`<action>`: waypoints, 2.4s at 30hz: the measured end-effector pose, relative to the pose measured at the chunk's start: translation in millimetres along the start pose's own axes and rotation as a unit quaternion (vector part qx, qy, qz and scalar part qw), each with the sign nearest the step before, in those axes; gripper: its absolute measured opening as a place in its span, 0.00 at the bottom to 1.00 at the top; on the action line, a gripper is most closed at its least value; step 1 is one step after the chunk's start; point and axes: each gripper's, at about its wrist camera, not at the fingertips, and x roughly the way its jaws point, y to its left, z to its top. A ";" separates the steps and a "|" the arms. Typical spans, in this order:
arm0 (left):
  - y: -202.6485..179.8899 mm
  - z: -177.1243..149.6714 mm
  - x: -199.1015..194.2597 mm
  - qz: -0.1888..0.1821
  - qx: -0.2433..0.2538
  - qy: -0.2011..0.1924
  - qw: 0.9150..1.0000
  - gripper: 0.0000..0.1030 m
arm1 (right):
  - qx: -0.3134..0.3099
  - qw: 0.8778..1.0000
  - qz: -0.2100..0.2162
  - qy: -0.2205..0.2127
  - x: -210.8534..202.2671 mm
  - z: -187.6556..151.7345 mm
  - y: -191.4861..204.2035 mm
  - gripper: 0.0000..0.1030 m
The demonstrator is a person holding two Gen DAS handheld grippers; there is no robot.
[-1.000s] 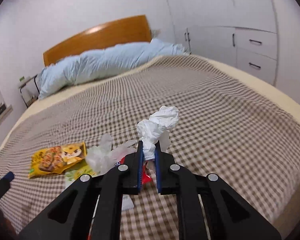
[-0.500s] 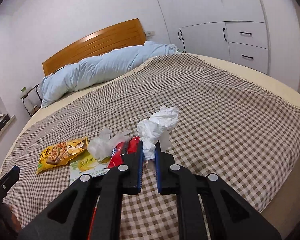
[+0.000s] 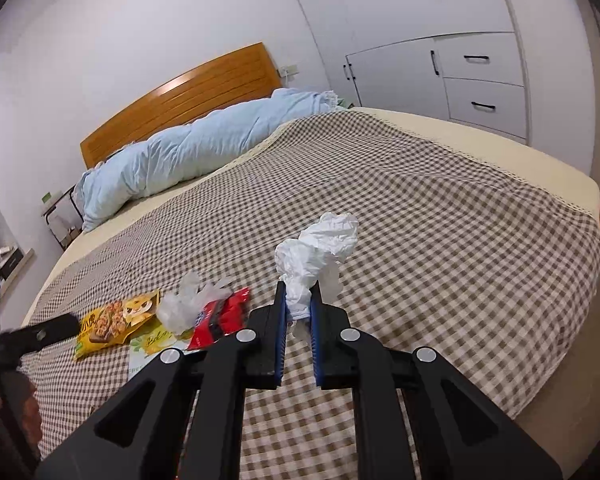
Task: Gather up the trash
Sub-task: 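Lift the white tissue off the bed with the right tool, then reach the left tool to the clear plastic glove and close on it, then carry the clear glove and white tissue from the bed down over the bin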
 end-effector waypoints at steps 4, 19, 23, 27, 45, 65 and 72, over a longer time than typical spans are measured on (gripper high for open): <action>-15.4 19.9 39.3 0.048 0.023 0.056 0.997 0.92 | 0.010 1.000 -0.009 -0.011 -6.8 7.1 -14.2 0.10; -24.1 43.0 128.4 0.130 -0.004 0.134 0.982 0.48 | 0.060 0.998 -0.002 -0.028 -23.3 18.0 -56.8 0.10; -18.9 39.2 132.1 0.147 -0.006 0.137 0.980 0.42 | 0.058 0.998 0.001 -0.024 -20.8 18.7 -54.3 0.10; -14.4 35.7 133.1 0.165 -0.008 0.140 0.976 0.42 | 0.057 0.998 0.002 -0.018 -15.9 18.6 -52.4 0.10; -3.9 28.8 137.7 0.173 -0.012 0.136 0.975 0.16 | 0.049 0.999 0.008 -0.013 -6.5 18.5 -48.9 0.10; -38.5 33.9 58.8 0.151 0.027 0.054 0.987 0.08 | 0.030 0.999 0.024 -0.019 -11.0 14.4 -35.6 0.11; -59.7 26.9 11.6 0.140 0.041 0.018 0.989 0.08 | 0.014 0.999 0.038 -0.027 -25.7 5.4 -17.9 0.11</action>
